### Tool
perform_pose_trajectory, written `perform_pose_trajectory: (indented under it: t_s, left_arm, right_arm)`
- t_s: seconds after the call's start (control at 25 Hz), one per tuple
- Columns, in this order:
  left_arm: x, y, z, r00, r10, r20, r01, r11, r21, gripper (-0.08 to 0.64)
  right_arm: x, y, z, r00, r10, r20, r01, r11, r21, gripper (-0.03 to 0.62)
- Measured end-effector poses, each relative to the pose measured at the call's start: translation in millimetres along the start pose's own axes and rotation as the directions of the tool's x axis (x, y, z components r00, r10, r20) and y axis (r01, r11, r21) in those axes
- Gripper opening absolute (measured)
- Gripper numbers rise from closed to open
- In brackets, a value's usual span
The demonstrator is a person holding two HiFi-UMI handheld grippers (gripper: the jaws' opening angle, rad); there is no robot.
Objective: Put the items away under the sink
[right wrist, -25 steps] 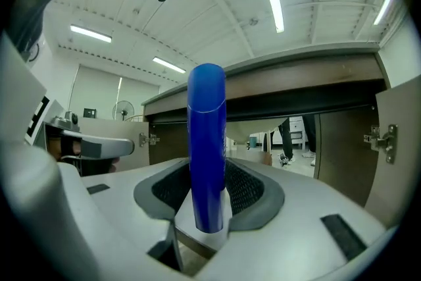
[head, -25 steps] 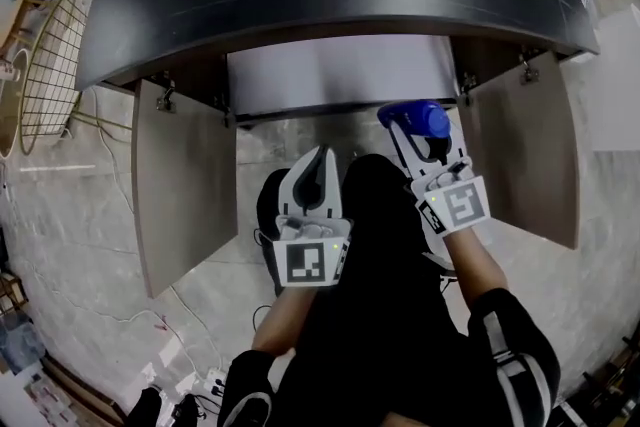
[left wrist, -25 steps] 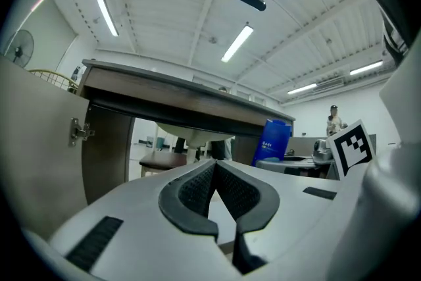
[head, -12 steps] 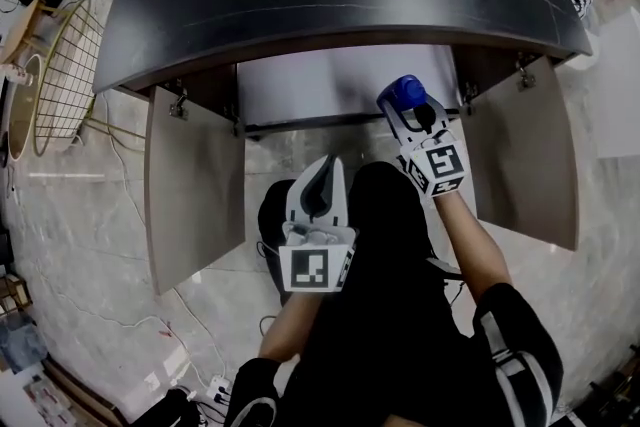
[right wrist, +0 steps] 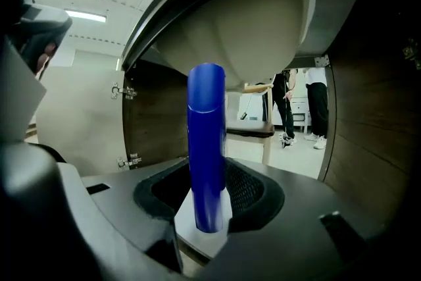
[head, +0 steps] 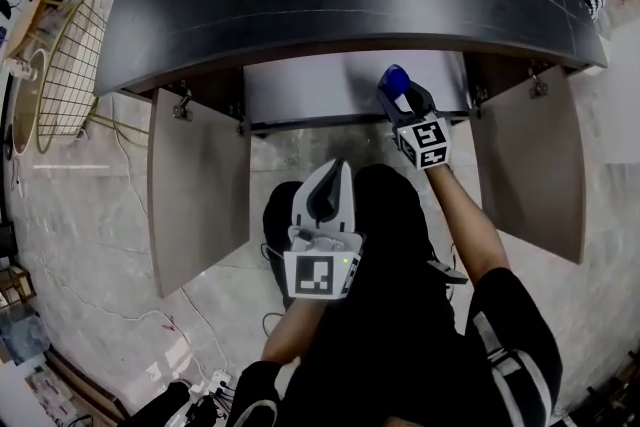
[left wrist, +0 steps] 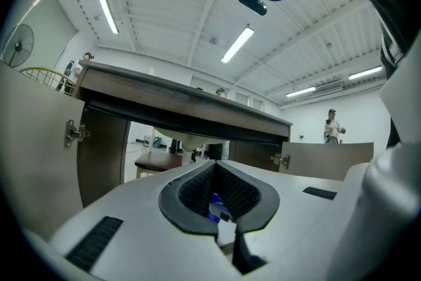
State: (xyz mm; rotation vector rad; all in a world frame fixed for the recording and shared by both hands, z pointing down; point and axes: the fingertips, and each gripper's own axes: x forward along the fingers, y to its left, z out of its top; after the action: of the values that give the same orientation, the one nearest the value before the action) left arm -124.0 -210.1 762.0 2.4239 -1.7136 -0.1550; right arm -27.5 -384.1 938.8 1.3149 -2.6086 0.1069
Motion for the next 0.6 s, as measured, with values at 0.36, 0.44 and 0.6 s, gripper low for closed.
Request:
perform_pose_trajectory:
  t_s: [0.36,0.44,0.6]
  left_arm:
    - [3,10,-4,1.0,-0.008,-0.001,0.008,1.0,-0.004,0.014]
    - [2,13,-4,1.0,-0.008,0.0,0.008,1.0,-0.001,0.015]
    - [1,18,-8,1.0,-0.004,-0.009,0.004,1.0,-0.002,0.014]
  right_arm:
    - [35,-9,-58,0.995,-0.019,-0.096,0.022,0.999,0.027,0.155]
    - [40,-11,-72,0.993,-0.027,-0.118,0.032,0.999,0.036,0.156]
    - [50,-15,-90,0.991,-0.032,-0.127,0.039,0.998,0.051,0.155]
